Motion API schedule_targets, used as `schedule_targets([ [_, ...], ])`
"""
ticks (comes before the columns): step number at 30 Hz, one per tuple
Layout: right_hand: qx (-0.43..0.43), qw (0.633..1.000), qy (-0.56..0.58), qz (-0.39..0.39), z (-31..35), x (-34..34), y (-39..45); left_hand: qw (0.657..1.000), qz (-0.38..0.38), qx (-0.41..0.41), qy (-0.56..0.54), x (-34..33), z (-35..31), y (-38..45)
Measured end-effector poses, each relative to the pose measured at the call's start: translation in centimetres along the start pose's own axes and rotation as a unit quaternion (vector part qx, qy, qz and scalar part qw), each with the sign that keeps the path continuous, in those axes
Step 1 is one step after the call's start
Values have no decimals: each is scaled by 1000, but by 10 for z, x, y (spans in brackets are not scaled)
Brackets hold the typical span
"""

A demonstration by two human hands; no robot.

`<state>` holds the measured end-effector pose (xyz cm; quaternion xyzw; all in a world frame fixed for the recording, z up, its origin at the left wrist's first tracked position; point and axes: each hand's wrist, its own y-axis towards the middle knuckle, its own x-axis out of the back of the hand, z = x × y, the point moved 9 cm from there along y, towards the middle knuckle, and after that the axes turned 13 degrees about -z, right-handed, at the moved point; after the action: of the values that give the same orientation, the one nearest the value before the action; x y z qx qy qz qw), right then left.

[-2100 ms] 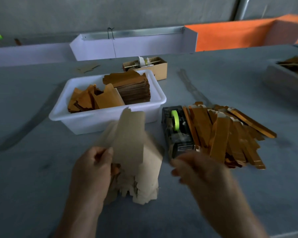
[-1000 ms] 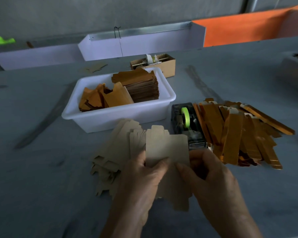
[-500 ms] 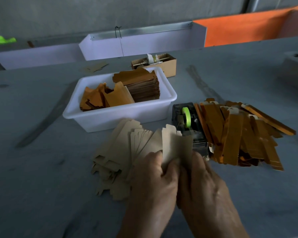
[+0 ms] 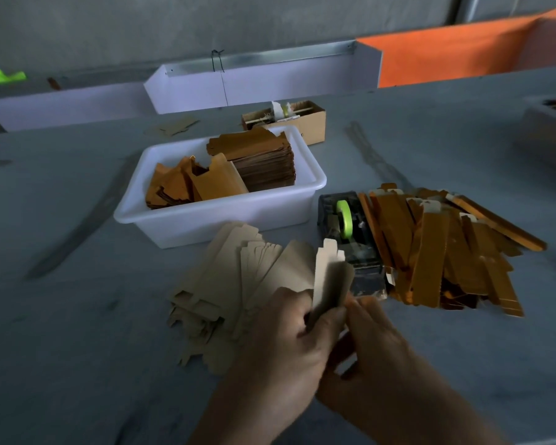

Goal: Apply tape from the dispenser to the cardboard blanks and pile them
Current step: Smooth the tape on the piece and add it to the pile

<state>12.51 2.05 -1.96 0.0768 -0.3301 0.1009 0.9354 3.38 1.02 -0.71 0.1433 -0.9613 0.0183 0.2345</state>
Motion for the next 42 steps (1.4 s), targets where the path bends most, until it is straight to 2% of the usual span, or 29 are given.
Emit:
schedule_targets([
  [3, -5, 998, 55, 36, -1, 4, 1, 1000, -18, 10, -18, 5, 5, 2],
  [7, -63, 989, 136, -15, -17, 28, 7, 999, -4, 34, -41, 8, 12, 3],
  [11, -137, 942, 306, -25, -26, 15, 7, 999, 11, 31, -31, 1, 13, 2],
  [15, -190, 893, 404, -57, -36, 7, 7, 996, -33, 57, -59, 7, 20, 3],
  [20, -208, 892, 382, -126, -46, 10, 7, 993, -77, 58, -62, 10, 24, 3],
  [22, -204, 894, 370, -149, -48, 13, 7, 993, -111, 28, -33, 12, 20, 1],
  [24, -195, 896, 360, -171, -48, 16, 7, 987, -151, -29, 45, 13, 5, -4],
  [26, -192, 890, 369, -189, -46, 17, 7, 956, -186, -135, 185, 8, -19, -12],
  [29, -188, 884, 374, -207, -43, 21, 8, 902, -217, -229, 294, -8, -32, -25],
  [31, -189, 882, 379, -207, -41, 23, 7, 895, -225, -252, 292, -13, -32, -29],
  [33, -186, 882, 383, -201, -40, 23, 6, 898, -213, -231, 308, -16, -27, -26],
  [35, -185, 889, 372, -191, -38, 22, 5, 922, -133, -200, 303, -32, -17, -26],
  [38, -197, 901, 337, -190, -43, 21, 3, 931, -149, -163, 292, -30, -14, -26],
  [40, -209, 900, 332, -190, -47, 19, 4, 915, -175, -198, 305, -31, -17, -32],
  [42, -223, 892, 345, -190, -50, 17, 4, 927, -184, -219, 243, -26, -22, -31],
])
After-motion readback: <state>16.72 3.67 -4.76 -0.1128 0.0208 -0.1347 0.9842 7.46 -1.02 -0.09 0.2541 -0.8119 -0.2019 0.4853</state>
